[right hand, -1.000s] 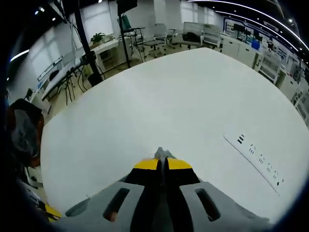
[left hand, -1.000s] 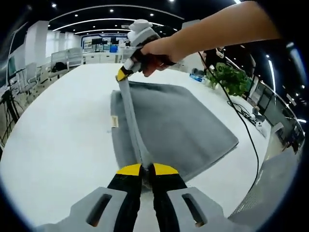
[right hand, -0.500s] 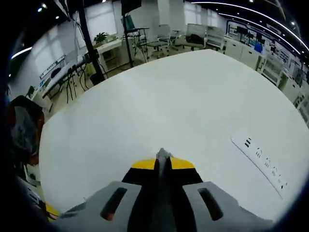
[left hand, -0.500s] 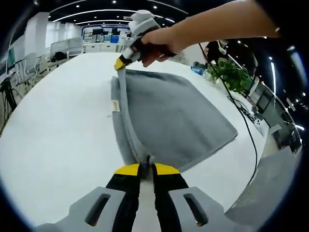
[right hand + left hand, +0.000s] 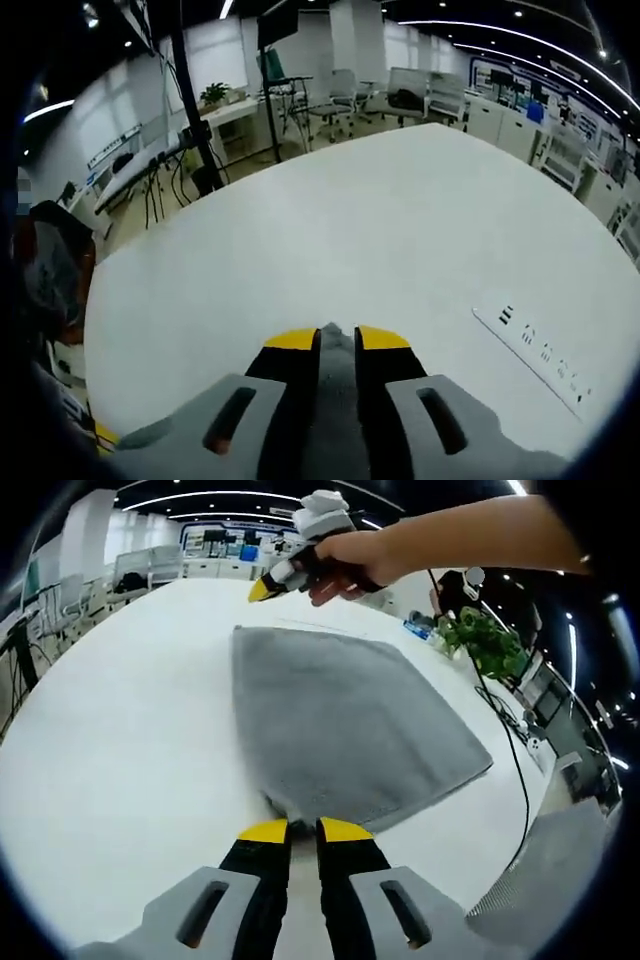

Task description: Fold the towel on the table until its edges align and the towel forms a compact rectangular stack.

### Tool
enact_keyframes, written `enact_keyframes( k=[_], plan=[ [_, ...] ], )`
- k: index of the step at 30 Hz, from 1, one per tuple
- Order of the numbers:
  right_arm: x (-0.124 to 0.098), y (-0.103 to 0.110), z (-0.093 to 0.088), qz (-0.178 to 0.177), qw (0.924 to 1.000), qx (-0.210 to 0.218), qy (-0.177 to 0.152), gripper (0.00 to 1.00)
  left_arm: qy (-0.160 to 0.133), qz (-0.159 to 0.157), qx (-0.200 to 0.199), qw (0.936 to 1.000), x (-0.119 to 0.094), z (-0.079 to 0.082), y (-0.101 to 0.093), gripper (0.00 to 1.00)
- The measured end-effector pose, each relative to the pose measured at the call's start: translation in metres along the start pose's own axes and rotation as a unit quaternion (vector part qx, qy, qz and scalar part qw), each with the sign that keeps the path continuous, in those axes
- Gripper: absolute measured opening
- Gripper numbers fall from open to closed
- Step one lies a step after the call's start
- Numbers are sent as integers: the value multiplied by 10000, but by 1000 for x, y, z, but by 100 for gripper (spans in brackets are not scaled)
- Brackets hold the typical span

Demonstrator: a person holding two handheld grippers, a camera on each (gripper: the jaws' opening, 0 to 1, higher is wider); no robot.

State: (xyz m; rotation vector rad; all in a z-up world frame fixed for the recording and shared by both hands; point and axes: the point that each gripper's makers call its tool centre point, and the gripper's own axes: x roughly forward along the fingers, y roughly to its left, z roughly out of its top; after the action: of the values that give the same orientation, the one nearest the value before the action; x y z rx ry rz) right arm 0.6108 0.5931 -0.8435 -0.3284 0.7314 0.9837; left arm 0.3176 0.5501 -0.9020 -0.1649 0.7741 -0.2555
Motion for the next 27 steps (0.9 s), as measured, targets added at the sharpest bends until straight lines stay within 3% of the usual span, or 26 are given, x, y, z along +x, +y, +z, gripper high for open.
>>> enact_keyframes(
  k=[4, 8, 11, 13, 15, 20, 27],
  plan=[
    [-6, -2, 1, -16, 10000, 3, -29, 12, -57, 150, -38, 9999, -9, -2, 10, 10],
    [-14, -5, -1, -36, 10000, 27, -35, 12, -543, 664, 479, 9952, -22, 19, 23, 9],
    [-19, -8, -1, -42, 10000, 24, -32, 12, -660, 627, 623, 9939, -25, 28, 18, 9],
    [-24, -11, -1, -60, 10000, -3, -36, 13, -566, 501, 689, 9948, -20, 29, 12, 9],
    [-29, -15, -1, -86, 9999, 19, -61, 13, -242, 254, 603, 9976, -11, 18, 3, 9],
    [-42, -24, 0, -165, 9998, 43, -105, 15, 111, 274, 873, 9957, 2, -1, 1, 9],
    [-59, -38, -4, -261, 9995, 112, -141, 17, 155, 320, 965, 9947, 3, -4, 6, 10]
  ],
)
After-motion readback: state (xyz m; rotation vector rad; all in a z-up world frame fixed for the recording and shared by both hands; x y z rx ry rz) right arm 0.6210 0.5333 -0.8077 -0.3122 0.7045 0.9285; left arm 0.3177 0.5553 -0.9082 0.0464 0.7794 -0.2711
